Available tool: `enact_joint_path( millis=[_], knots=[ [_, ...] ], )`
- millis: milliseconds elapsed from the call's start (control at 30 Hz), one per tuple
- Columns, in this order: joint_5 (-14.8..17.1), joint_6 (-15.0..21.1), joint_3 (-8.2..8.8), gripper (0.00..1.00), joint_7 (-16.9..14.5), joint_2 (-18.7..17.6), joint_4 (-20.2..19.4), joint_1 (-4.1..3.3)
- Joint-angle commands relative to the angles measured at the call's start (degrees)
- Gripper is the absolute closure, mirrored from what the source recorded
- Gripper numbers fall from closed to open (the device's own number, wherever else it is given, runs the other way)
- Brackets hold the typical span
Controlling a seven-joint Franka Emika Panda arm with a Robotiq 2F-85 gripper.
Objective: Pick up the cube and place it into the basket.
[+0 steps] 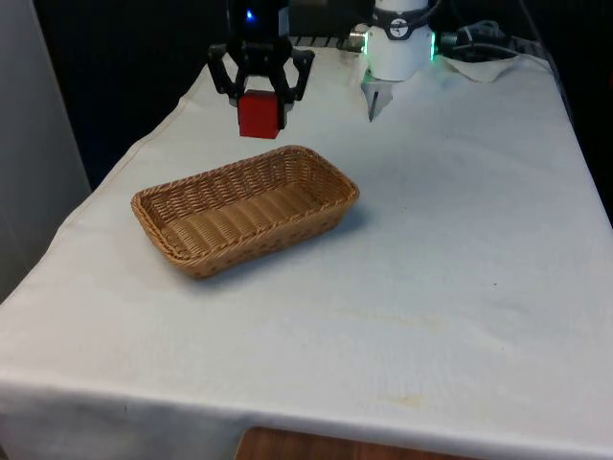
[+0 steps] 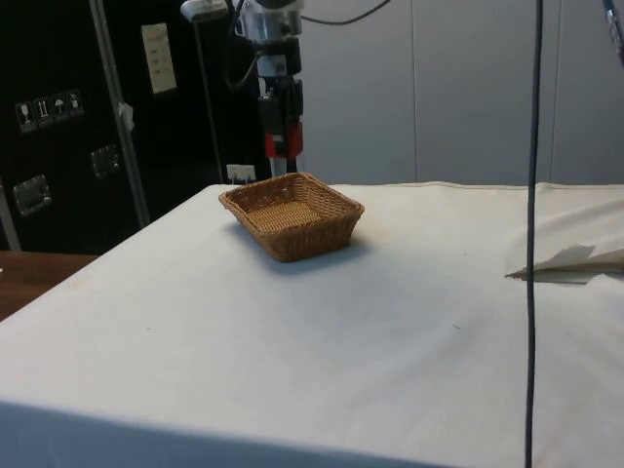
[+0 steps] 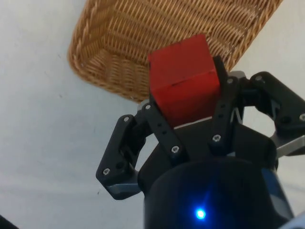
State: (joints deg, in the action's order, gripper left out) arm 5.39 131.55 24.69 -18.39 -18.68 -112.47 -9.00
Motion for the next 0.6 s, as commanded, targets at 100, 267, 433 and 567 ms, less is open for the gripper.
enact_joint_path(
  millis=[100,267,433,567],
  knots=[
    [0.7,-0.2,-0.11,1.0,-0.1,-1.5,1.1,0.23],
    [0.9,-0.2,-0.06,1.0,0.2,-3.0,1.9,0.29],
    [1.1,0.1,0.0,1.0,0.6,-4.4,2.6,0.17],
    [1.3,0.2,0.06,1.0,0.8,-5.4,3.0,0.17]
  ],
)
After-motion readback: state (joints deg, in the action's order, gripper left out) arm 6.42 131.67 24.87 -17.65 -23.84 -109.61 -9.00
